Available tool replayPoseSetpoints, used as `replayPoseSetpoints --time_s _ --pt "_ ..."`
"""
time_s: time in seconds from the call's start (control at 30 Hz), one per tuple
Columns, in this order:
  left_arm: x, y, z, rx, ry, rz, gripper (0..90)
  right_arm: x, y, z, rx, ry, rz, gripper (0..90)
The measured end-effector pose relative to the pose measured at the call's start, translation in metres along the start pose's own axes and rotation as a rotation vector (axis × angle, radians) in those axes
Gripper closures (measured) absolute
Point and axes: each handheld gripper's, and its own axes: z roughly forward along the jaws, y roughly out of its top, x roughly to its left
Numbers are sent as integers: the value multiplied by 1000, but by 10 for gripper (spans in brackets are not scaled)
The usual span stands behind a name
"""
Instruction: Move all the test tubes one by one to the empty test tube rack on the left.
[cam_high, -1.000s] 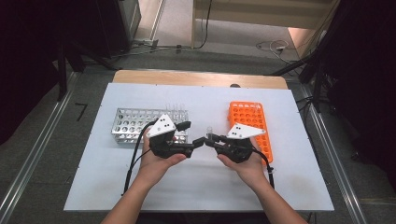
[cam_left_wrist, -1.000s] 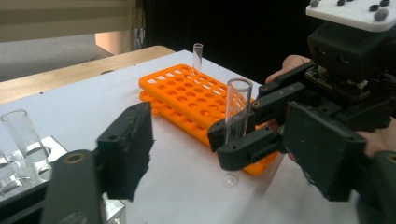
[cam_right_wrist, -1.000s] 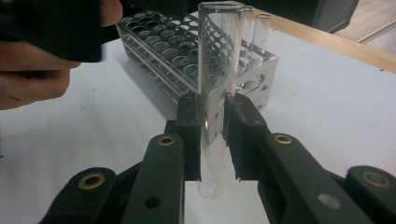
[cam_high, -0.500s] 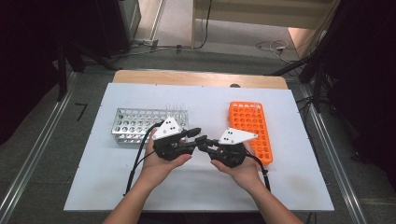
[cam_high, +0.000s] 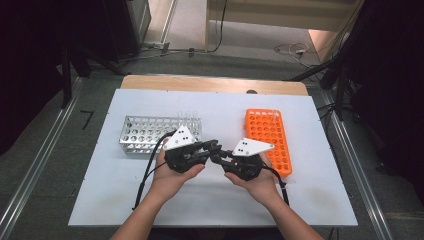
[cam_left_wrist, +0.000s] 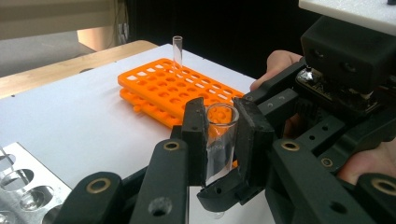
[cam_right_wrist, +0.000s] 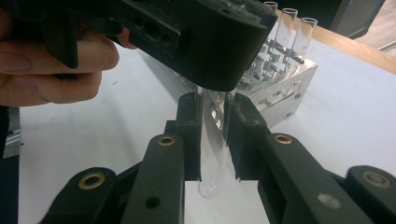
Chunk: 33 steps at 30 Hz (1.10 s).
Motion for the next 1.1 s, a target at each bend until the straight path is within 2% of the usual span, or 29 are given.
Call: replayPoseSetpoints --time_s 0.23,0.33,0.4,0.47,0.57,0.67,0.77,0.87,0.97,1.1 --pt "1 2 -1 -5 -1 -18 753 0 0 -1 -10 -8 2 728" --pt "2 3 -3 -12 14 -21 754 -2 0 -2 -13 -6 4 593" --pt "3 4 -4 -15 26 -19 754 -3 0 -2 -9 -2 6 537" --pt "5 4 -7 -16 37 -14 754 -5 0 -4 -9 0 7 430" --pt "7 6 -10 -25 52 -14 754 -9 -1 -8 -15 2 37 267" --pt "11 7 -14 -32 70 -13 755 -13 -2 -13 -18 -29 43 95" --pt "14 8 -17 -31 81 -15 755 -22 -5 -21 -33 -23 69 0" --pt "16 8 -19 -34 92 -12 755 -30 -7 -28 -41 -34 68 0" --pt "18 9 -21 -37 103 -9 755 -37 -11 -35 -51 -46 88 0" --pt "21 10 -24 -34 113 -5 755 -46 -15 -45 -59 -79 100 0"
